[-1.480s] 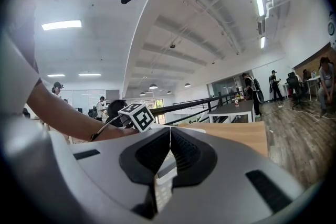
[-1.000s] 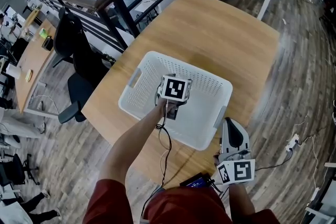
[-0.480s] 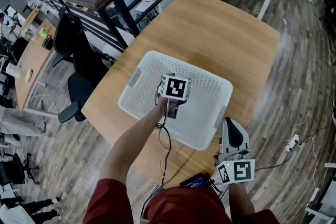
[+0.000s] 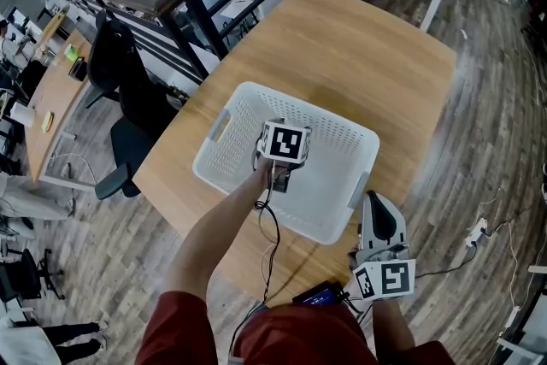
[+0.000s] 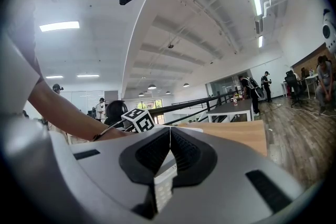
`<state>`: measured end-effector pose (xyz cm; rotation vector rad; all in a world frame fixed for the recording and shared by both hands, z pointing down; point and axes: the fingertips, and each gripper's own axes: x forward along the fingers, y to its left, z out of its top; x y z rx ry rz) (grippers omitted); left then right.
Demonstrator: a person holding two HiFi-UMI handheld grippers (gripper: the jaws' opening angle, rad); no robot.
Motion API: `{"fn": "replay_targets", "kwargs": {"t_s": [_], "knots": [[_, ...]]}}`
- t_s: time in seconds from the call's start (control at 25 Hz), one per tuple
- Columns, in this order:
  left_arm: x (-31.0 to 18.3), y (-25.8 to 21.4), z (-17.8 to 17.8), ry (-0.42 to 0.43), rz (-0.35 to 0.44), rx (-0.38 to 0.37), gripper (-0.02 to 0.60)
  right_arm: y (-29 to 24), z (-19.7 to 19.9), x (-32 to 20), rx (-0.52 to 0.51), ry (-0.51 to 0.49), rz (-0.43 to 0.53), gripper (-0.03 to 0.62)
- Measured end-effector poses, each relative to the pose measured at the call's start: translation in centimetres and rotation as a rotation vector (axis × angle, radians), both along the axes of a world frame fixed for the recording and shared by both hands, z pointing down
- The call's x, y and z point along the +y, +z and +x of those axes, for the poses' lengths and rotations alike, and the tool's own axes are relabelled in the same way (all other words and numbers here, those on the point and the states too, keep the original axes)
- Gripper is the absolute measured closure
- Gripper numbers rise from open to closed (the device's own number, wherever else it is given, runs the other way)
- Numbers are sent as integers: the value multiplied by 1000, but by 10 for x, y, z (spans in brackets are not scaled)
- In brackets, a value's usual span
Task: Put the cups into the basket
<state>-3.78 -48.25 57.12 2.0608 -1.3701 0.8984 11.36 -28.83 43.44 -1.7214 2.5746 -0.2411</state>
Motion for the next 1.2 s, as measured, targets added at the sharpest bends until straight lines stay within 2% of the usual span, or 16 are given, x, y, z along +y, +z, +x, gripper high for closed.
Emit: {"fn": "replay_targets", "kwargs": {"t_s": [0.72, 1.2], "knots": [[7, 0, 9, 37, 20, -37, 291, -2, -2, 4, -16, -14, 11, 582], [6, 2, 8, 16, 17, 12, 291, -5, -6, 4, -39, -34, 27, 582]]}}
